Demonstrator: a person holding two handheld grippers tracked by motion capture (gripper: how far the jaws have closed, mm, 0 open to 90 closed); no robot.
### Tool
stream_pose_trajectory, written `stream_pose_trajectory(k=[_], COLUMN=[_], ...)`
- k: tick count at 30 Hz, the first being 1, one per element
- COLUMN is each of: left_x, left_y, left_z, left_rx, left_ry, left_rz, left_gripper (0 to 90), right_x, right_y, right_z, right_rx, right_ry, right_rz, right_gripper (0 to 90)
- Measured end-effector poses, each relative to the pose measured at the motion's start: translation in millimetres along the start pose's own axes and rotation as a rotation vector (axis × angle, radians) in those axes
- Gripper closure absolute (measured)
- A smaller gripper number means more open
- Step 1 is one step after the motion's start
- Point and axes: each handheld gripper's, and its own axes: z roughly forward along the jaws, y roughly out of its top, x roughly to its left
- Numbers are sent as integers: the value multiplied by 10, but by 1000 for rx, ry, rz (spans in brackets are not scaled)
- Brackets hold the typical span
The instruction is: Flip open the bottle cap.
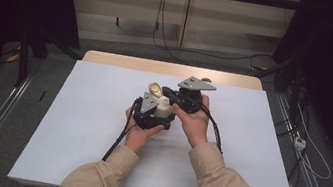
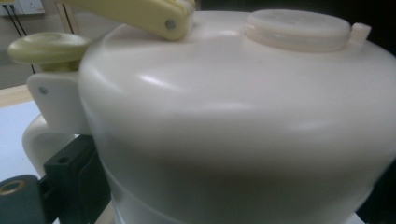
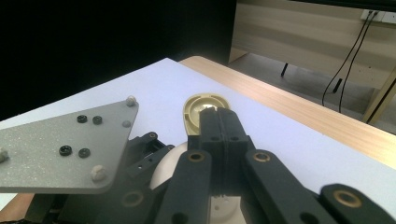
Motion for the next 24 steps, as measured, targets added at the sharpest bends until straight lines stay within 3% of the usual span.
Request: stream_pose_trajectory(k=[8,14,21,24], left_x=[21,43,45,55], left_y=[-7,-14,-19,-19], left_z=[2,-1,0,-6], left_rx=[8,14,23,31], left_ry=[-13,-33,-38,-43], left_rz=[-6,-20,-41,-38], left_gripper=[44,43,40,40], right_x=[-3,-10,-39,-42], right_y=[4,-15,-50,-58], right_z=[-27,-55,-107,-125], right_rx=[-4,4,1,2], right_ry=[15,22,13,6], right_rz=[-7,13,25,27], right_gripper=[894,832,714,623])
